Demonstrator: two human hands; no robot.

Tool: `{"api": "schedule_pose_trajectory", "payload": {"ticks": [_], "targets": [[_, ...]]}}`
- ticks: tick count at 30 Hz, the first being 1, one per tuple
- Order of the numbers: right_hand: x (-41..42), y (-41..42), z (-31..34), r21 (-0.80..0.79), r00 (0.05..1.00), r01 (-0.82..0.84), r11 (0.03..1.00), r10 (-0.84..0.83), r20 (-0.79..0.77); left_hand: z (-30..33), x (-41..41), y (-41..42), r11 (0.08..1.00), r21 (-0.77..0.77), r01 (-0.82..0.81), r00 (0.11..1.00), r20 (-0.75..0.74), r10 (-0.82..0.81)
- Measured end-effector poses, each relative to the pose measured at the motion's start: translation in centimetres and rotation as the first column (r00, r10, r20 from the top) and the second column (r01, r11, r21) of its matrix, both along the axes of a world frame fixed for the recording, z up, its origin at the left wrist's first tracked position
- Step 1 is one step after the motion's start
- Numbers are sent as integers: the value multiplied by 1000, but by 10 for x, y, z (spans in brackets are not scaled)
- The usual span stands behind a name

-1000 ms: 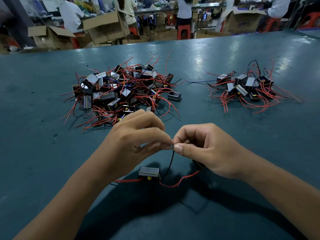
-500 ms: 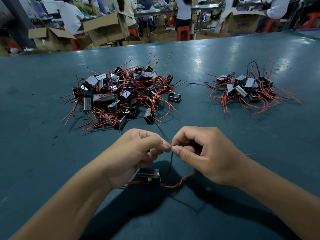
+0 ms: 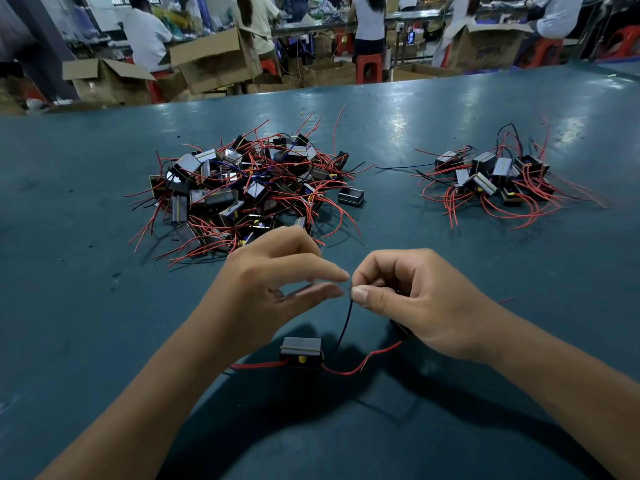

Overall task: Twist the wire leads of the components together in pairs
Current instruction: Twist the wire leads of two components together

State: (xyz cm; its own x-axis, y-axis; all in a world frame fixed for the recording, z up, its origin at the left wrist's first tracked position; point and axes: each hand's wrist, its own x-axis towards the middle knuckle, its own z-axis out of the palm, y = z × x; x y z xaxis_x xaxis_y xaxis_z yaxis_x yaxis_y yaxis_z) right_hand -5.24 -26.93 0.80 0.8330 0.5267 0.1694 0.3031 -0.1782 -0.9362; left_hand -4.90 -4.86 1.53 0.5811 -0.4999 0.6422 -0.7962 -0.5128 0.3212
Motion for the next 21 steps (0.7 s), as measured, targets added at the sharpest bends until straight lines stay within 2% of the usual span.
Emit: {"api": "schedule_pose_trajectory", "payload": {"ticks": [8,11,13,15,17,19,21], "targets": [[0,-1,0,-15,1000,-3,1000,3,-1,0,0,2,979,186,-85,956,291,28],[-1,-2,-2,-58,998,0,998,3,58,0,1,2,973,222,-58,960,278,-6],[-2,-1,-3,-72,995,6,997,1,104,0,0,1,980,200,-20,984,178,-17],[-3,-1,-4,-76,988,17,997,-5,152,0,-1,1,992,126,27,1000,-9,-26],[-4,0,-5,-85,977,38,996,-19,214,-1,-2,0,999,14,49,974,-222,-45],[-3,0,-4,-101,959,75,992,-44,279,-3,-4,-4,989,-144,17,881,-466,-83],[-3,1,-5,-115,948,104,988,-63,311,-5,-6,-9,952,-290,-98,708,-693,-138]]}}
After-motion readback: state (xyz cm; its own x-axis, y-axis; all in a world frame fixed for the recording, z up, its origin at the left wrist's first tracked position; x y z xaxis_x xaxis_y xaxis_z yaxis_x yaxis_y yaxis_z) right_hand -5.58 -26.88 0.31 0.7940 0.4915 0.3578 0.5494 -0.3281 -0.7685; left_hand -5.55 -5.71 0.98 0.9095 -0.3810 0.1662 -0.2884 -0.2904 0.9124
